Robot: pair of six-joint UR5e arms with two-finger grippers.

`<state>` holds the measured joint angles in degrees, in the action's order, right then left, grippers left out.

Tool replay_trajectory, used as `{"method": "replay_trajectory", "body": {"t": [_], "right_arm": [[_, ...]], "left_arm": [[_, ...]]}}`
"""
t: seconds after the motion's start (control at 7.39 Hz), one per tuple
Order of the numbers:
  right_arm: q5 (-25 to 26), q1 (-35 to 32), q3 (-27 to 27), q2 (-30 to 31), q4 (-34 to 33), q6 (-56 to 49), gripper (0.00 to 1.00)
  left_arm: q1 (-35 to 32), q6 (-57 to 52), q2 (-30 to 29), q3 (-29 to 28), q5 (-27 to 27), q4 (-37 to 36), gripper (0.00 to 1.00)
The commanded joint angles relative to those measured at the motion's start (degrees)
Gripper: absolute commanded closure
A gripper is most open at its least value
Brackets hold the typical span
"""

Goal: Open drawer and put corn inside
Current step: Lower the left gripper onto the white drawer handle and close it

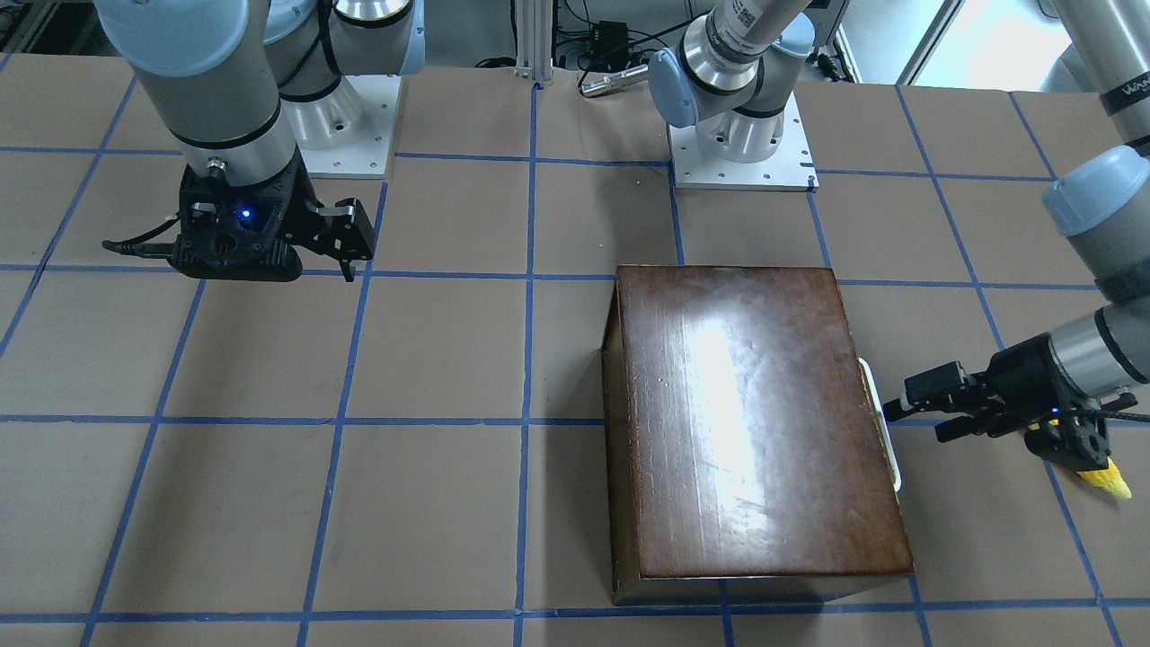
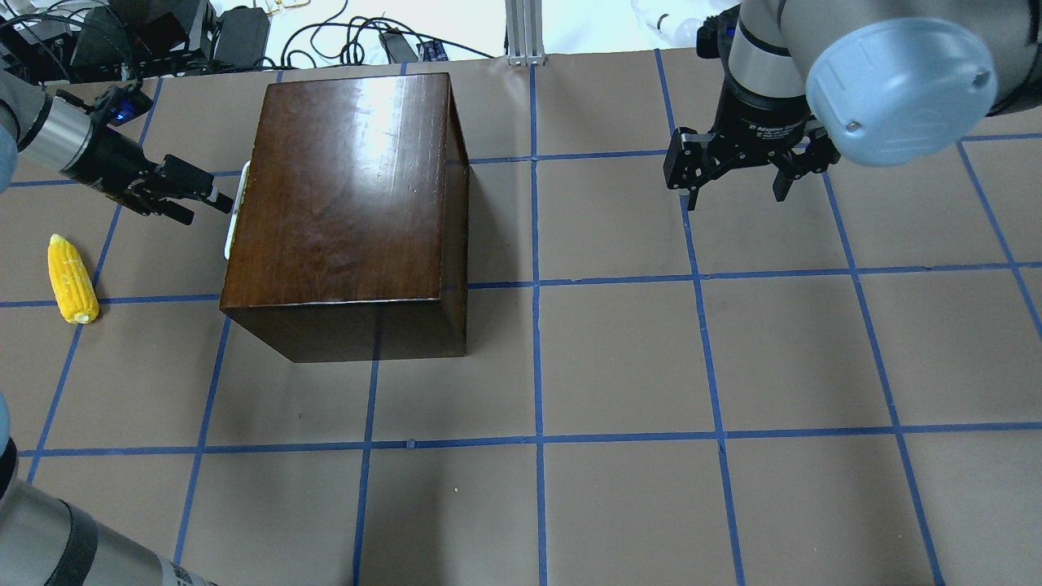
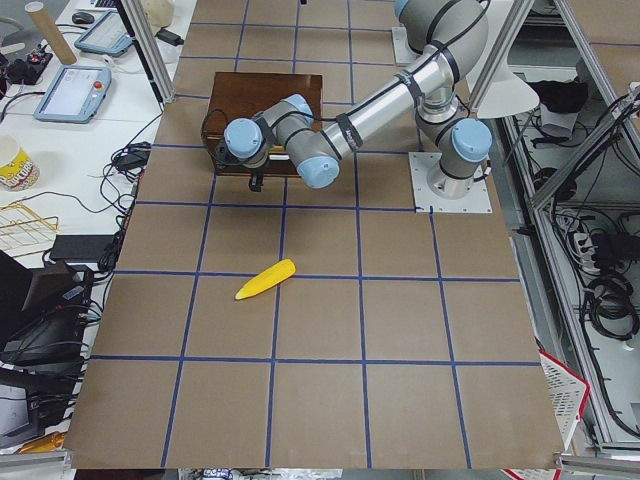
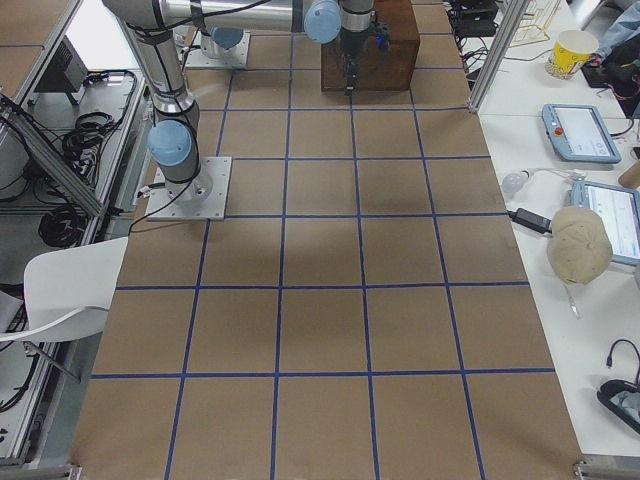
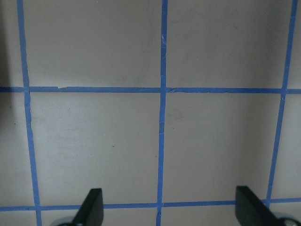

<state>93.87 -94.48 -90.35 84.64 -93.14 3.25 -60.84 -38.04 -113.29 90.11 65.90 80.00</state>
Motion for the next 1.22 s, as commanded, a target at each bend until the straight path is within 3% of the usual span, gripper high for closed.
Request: {"method": "replay_trajectory", "body": {"t": [0.0, 1.08], "right_arm": [[0.00, 0.00, 0.00, 0.00, 0.07, 0.00, 0.00], [0.00, 0.00, 0.00, 0.00, 0.07, 0.00, 0.00]], "left_arm": [[-0.15, 0.51, -0.88, 0.07, -2.17, 0.07, 0.00], [-0.15, 0.42, -2.55, 0.95, -2.44, -0.02, 0.00]]}}
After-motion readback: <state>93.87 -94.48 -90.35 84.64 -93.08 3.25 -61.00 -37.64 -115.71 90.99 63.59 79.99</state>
